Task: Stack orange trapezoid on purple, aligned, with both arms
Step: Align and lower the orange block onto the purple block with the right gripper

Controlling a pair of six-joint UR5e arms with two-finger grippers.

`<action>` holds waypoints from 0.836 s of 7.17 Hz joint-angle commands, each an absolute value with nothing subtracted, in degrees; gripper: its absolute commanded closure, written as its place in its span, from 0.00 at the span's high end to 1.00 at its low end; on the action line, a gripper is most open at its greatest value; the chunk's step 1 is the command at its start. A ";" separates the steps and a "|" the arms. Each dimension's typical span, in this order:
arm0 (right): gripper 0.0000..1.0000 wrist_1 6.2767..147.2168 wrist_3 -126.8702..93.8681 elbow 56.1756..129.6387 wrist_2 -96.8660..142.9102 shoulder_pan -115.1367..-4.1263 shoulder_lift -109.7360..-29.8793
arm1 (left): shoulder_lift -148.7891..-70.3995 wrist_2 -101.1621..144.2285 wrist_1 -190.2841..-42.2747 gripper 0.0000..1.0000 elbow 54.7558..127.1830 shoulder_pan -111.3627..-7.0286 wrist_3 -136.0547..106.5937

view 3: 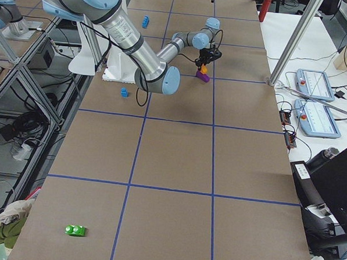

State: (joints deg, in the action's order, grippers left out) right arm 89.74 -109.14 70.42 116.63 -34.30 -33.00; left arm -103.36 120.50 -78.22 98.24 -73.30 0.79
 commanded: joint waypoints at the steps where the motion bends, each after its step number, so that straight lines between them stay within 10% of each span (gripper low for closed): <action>1: 0.00 89.65 -109.16 70.23 116.63 -34.10 -33.22 | -103.36 120.50 -78.22 1.00 98.26 -73.30 0.79; 6: 0.00 89.65 -109.78 70.14 116.63 -33.84 -33.22 | -103.36 120.41 -78.22 1.00 98.26 -73.21 0.79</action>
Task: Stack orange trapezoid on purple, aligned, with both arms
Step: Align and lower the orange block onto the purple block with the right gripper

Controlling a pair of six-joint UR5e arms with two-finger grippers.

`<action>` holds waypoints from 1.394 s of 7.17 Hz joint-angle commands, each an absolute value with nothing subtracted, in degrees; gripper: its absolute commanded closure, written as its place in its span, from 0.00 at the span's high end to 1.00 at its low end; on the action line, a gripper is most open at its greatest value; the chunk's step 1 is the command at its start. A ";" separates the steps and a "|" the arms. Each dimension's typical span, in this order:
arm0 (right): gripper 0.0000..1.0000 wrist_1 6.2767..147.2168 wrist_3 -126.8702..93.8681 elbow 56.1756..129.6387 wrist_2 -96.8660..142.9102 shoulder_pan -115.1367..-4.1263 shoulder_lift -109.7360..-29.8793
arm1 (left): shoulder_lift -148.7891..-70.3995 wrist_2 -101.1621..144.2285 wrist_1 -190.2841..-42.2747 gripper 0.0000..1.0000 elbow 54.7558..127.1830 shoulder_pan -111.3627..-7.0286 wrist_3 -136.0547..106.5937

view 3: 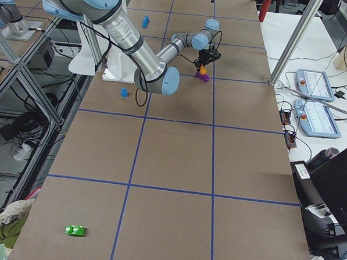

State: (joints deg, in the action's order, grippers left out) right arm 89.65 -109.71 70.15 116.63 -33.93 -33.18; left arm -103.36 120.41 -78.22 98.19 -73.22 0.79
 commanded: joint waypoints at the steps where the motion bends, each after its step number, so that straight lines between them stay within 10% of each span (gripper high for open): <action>1: 0.00 89.65 -109.69 70.14 116.54 -33.66 -33.40 | -103.36 120.41 -78.22 1.00 98.26 -73.30 0.79; 6: 0.00 85.34 -109.51 70.14 116.10 -33.31 -34.54 | -103.36 120.41 -78.22 1.00 98.44 -73.21 0.88; 7: 0.39 85.17 -109.42 70.22 116.19 -33.40 -34.54 | -103.36 120.41 -78.22 1.00 98.61 -73.21 0.88; 8: 0.99 84.99 -109.51 70.57 116.02 -33.40 -34.54 | -103.36 120.32 -78.22 1.00 98.70 -73.21 0.88; 10: 1.00 85.08 -109.34 71.10 116.10 -34.10 -34.28 | -103.62 120.41 -78.14 1.00 98.70 -73.21 0.88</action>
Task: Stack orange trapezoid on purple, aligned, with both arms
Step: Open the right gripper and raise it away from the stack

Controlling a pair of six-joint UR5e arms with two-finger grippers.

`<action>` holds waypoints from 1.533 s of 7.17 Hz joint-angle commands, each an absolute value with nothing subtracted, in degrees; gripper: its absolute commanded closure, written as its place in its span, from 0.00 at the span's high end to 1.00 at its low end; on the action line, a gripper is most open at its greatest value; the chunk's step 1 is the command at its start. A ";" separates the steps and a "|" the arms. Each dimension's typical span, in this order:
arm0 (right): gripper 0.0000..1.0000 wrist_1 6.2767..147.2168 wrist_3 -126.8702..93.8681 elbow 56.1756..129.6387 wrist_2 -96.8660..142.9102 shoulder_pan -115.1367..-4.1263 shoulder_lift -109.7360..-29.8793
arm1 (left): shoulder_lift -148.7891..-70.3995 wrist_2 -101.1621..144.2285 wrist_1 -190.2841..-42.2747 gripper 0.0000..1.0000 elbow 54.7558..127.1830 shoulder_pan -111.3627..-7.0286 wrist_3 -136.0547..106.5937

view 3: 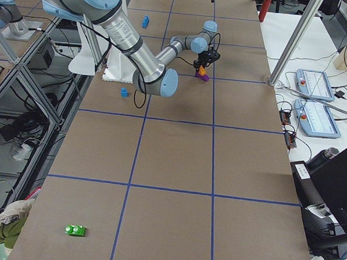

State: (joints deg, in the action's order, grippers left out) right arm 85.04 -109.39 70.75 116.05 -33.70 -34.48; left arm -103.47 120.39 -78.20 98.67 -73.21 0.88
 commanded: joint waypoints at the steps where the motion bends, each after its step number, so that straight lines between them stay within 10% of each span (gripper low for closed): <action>1: 1.00 85.60 -109.25 73.63 116.63 -35.32 -34.36 | -103.54 120.32 -78.13 1.00 98.53 -73.21 0.88; 6: 1.00 103.00 -78.59 102.10 118.91 -49.17 -50.39 | -102.75 120.76 -78.39 1.00 98.79 -74.26 1.41; 11: 1.00 102.31 -11.02 95.92 133.22 -80.63 -77.57 | -97.83 126.56 -77.96 1.00 97.91 -83.47 16.30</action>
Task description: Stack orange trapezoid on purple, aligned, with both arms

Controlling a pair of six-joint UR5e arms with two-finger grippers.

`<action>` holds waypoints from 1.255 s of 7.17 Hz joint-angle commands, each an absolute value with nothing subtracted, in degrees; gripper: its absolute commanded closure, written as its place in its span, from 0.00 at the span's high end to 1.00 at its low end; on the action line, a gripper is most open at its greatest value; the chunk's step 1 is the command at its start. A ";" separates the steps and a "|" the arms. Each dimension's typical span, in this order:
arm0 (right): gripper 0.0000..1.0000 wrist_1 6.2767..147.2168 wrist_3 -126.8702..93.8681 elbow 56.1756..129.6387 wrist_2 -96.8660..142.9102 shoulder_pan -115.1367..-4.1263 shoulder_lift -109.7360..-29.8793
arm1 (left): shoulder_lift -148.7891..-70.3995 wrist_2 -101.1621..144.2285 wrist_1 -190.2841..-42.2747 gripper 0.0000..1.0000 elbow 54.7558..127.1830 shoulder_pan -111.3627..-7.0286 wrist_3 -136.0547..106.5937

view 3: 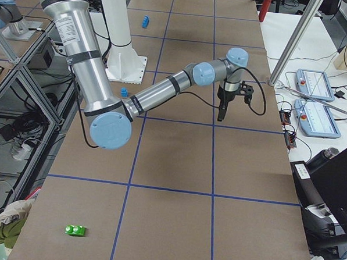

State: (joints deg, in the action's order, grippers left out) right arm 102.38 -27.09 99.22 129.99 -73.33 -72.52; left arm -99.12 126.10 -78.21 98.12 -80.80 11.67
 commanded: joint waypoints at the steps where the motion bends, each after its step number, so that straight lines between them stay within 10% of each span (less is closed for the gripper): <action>1: 1.00 100.56 -2.98 92.84 133.42 -83.73 -79.78 | -95.47 127.78 -78.31 1.00 96.69 -85.76 19.91; 9: 1.00 89.71 -3.16 91.75 133.06 -90.50 -88.16 | -91.58 130.96 -78.57 1.00 95.19 -89.21 20.57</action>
State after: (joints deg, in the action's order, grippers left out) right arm 87.01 -2.53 91.24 132.95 -88.41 -88.61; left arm -91.60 130.96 -78.54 95.27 -89.20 21.44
